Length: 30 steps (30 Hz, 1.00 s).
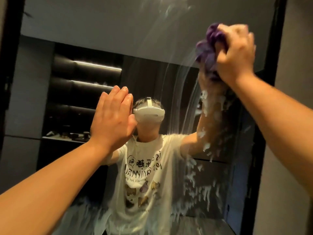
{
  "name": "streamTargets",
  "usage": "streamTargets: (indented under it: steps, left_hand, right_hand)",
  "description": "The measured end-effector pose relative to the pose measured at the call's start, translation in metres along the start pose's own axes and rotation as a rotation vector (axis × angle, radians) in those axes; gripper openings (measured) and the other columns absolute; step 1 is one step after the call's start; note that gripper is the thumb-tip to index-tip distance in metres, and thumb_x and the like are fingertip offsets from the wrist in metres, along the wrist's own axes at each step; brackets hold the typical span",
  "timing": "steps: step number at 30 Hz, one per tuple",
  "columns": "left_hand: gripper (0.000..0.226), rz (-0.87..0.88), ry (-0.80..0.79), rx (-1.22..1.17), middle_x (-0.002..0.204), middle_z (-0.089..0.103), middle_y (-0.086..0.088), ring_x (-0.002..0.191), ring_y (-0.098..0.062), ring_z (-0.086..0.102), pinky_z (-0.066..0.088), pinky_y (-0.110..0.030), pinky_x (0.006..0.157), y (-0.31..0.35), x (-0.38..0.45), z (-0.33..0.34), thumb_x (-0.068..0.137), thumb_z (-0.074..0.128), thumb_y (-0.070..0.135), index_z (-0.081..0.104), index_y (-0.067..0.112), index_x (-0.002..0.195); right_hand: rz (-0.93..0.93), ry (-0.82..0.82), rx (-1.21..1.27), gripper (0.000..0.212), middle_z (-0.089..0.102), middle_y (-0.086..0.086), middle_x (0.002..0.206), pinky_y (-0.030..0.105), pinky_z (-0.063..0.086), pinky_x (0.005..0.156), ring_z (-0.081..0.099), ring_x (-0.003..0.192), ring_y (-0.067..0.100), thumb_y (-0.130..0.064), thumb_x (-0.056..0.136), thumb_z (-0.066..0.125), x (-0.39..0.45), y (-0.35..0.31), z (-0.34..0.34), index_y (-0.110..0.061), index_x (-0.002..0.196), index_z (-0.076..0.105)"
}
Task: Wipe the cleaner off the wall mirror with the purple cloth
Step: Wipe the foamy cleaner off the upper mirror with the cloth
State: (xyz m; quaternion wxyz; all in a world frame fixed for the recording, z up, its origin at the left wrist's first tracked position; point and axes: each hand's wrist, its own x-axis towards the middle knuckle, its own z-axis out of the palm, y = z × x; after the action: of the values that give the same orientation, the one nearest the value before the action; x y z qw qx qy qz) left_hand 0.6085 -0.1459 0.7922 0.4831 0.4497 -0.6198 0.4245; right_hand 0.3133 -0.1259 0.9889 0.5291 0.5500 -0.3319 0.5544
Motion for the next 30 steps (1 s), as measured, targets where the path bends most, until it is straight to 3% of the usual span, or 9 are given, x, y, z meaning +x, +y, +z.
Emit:
streamTargets:
  steps: [4, 9, 13, 15, 18, 20, 24, 27, 30]
  left_hand:
    - [0.059, -0.006, 0.011, -0.016, 0.153, 0.037, -0.016, 0.146, -0.032, 0.025, 0.021, -0.054, 0.119, 0.000, 0.000, 0.002, 0.090, 0.040, 0.030, 0.045, 0.002, 0.142]
    - [0.057, -0.001, 0.008, -0.023, 0.151, 0.038, -0.017, 0.145, -0.033, 0.026, 0.022, -0.055, 0.118, -0.001, -0.002, -0.001, 0.090, 0.042, 0.029, 0.044, 0.002, 0.140]
    - [0.058, 0.013, -0.014, 0.001, 0.151, 0.038, -0.018, 0.145, -0.033, 0.026, 0.022, -0.055, 0.117, -0.001, 0.000, -0.004, 0.090, 0.042, 0.029, 0.044, 0.002, 0.140]
    - [0.057, 0.013, -0.019, 0.014, 0.151, 0.037, -0.017, 0.146, -0.033, 0.025, 0.021, -0.054, 0.118, -0.001, 0.001, -0.004, 0.090, 0.045, 0.027, 0.044, 0.002, 0.141]
    - [0.058, 0.018, 0.007, 0.027, 0.151, 0.038, -0.019, 0.145, -0.034, 0.027, 0.020, -0.053, 0.119, -0.002, 0.000, -0.002, 0.089, 0.044, 0.027, 0.044, 0.001, 0.141]
    - [0.059, 0.014, 0.007, 0.030, 0.151, 0.039, -0.019, 0.145, -0.035, 0.027, 0.019, -0.053, 0.119, -0.002, 0.000, -0.001, 0.089, 0.041, 0.028, 0.044, 0.001, 0.141]
    - [0.059, 0.004, -0.013, 0.036, 0.151, 0.038, -0.019, 0.145, -0.035, 0.026, 0.020, -0.054, 0.119, 0.000, 0.000, -0.002, 0.089, 0.041, 0.029, 0.043, 0.001, 0.142]
    - [0.059, 0.001, -0.022, 0.035, 0.151, 0.038, -0.018, 0.145, -0.034, 0.026, 0.020, -0.054, 0.119, -0.001, 0.000, -0.003, 0.089, 0.040, 0.029, 0.043, 0.002, 0.142]
    - [0.059, 0.000, -0.025, 0.040, 0.151, 0.037, -0.018, 0.145, -0.034, 0.026, 0.020, -0.054, 0.119, -0.002, 0.000, -0.002, 0.089, 0.043, 0.029, 0.043, 0.002, 0.142]
  right_hand:
    - [0.207, -0.165, -0.077, 0.048, 0.045, 0.011, 0.140, 0.049, 0.032, 0.107, 0.040, 0.129, 0.038, -0.027, 0.095, 0.045, 0.034, -0.005, 0.016, -0.028, 0.142, 0.049]
    - [-0.305, -0.182, 0.089, 0.022, 0.064, 0.004, 0.102, 0.040, 0.042, 0.074, 0.055, 0.090, 0.028, -0.026, 0.100, 0.047, -0.107, -0.085, 0.010, -0.018, 0.109, 0.066]
    - [-0.577, -0.379, 0.172, 0.032, 0.068, 0.002, 0.125, 0.045, 0.044, 0.087, 0.060, 0.110, 0.028, -0.024, 0.093, 0.066, -0.267, -0.099, -0.018, -0.019, 0.124, 0.067]
    - [-0.636, -0.462, 0.255, 0.029, 0.069, -0.001, 0.123, 0.040, 0.047, 0.084, 0.065, 0.105, 0.025, -0.027, 0.092, 0.070, -0.291, -0.090, -0.030, -0.022, 0.120, 0.071]
    - [-0.552, -0.514, 0.518, 0.024, 0.065, 0.005, 0.122, 0.043, 0.054, 0.080, 0.064, 0.104, 0.027, -0.022, 0.097, 0.062, -0.254, -0.084, -0.045, -0.018, 0.121, 0.068]
    - [-0.363, -0.559, 0.644, 0.029, 0.053, 0.006, 0.126, 0.037, 0.054, 0.093, 0.058, 0.114, 0.026, -0.025, 0.096, 0.059, -0.206, -0.078, -0.054, -0.018, 0.124, 0.065]
    - [-0.002, -0.569, 0.520, 0.021, 0.052, 0.003, 0.115, 0.031, 0.048, 0.095, 0.054, 0.104, 0.013, -0.027, 0.094, 0.063, -0.104, -0.070, -0.052, -0.021, 0.114, 0.061]
    - [-0.002, -0.609, 0.366, 0.018, 0.063, 0.002, 0.099, 0.035, 0.048, 0.078, 0.060, 0.092, 0.022, -0.033, 0.095, 0.063, -0.042, -0.074, -0.034, -0.017, 0.103, 0.059]
    - [-0.151, -0.516, 0.095, 0.032, 0.063, 0.002, 0.087, 0.040, 0.050, 0.077, 0.059, 0.093, 0.032, -0.050, 0.094, 0.055, 0.001, -0.076, -0.011, -0.019, 0.092, 0.065]
